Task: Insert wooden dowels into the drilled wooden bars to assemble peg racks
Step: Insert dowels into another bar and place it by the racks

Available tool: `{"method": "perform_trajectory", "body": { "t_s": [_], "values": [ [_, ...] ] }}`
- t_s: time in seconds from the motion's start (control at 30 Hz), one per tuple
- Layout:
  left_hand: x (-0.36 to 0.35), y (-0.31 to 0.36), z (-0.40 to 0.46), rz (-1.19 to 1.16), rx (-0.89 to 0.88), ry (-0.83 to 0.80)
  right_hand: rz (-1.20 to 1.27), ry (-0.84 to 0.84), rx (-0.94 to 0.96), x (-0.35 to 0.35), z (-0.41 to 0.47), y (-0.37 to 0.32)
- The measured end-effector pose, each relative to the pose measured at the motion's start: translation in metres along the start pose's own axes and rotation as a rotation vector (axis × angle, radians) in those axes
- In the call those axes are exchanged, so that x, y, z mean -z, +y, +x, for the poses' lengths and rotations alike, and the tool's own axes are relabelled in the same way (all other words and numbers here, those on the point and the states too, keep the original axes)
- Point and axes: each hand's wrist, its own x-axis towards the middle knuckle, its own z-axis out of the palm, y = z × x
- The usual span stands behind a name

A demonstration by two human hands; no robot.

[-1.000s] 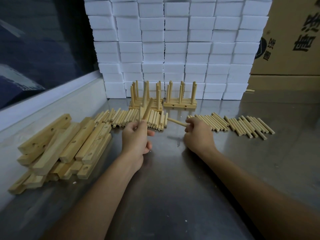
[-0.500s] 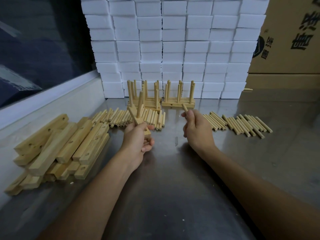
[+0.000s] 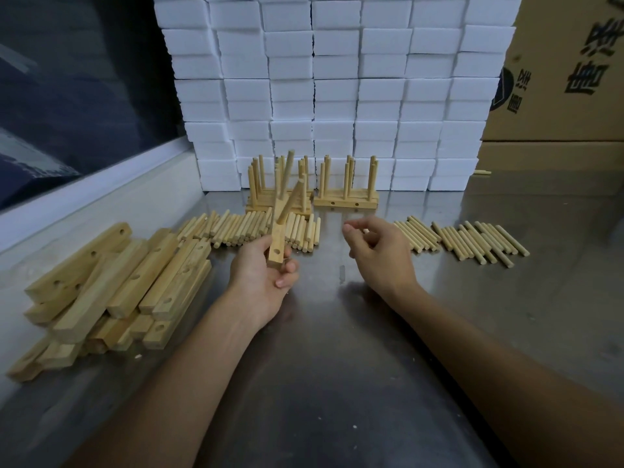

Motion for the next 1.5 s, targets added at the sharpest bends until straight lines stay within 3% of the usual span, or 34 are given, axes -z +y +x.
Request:
{"method": "perform_trajectory", "body": {
  "t_s": [0.2,0.37,0.47,0.6,0.83,1.03,1.2,1.5],
  "values": [
    [-0.001,-0.002,-0.004,-0.041,0.031,-0.05,-0.016,-0.049,0.041,-0.001,-0.005,-0.009],
    [0.003,-0.006,0.001,-0.019,0.003,-0.134,0.177,-0.135,0.013,-0.004,-0.007,-0.03],
    [0.005,-0.005,0.002,-0.008,-0.015,-0.176,0.276,-0.218,0.104,-0.01,-0.013,-0.042],
    [0.008,-0.005,0.001,-0.028,-0.033,-0.177,0.284,-0.353,0.244,-0.013,-0.02,-0.046],
    [0.008,-0.004,0.004,0.033,-0.048,-0.119,0.293,-0.482,0.203,-0.01,-0.023,-0.05],
    [0.008,-0.005,0.006,0.128,-0.092,-0.095,0.076,-0.487,0.284,-0.001,-0.02,-0.055],
    [0.01,-0.008,0.006,0.227,-0.167,-0.071,-0.317,-0.439,0.535,0.011,-0.009,-0.064],
    [0.008,-0.016,0.01,0.349,-0.239,0.012,-0.599,-0.369,0.688,0.009,-0.014,-0.071]
  ]
}}
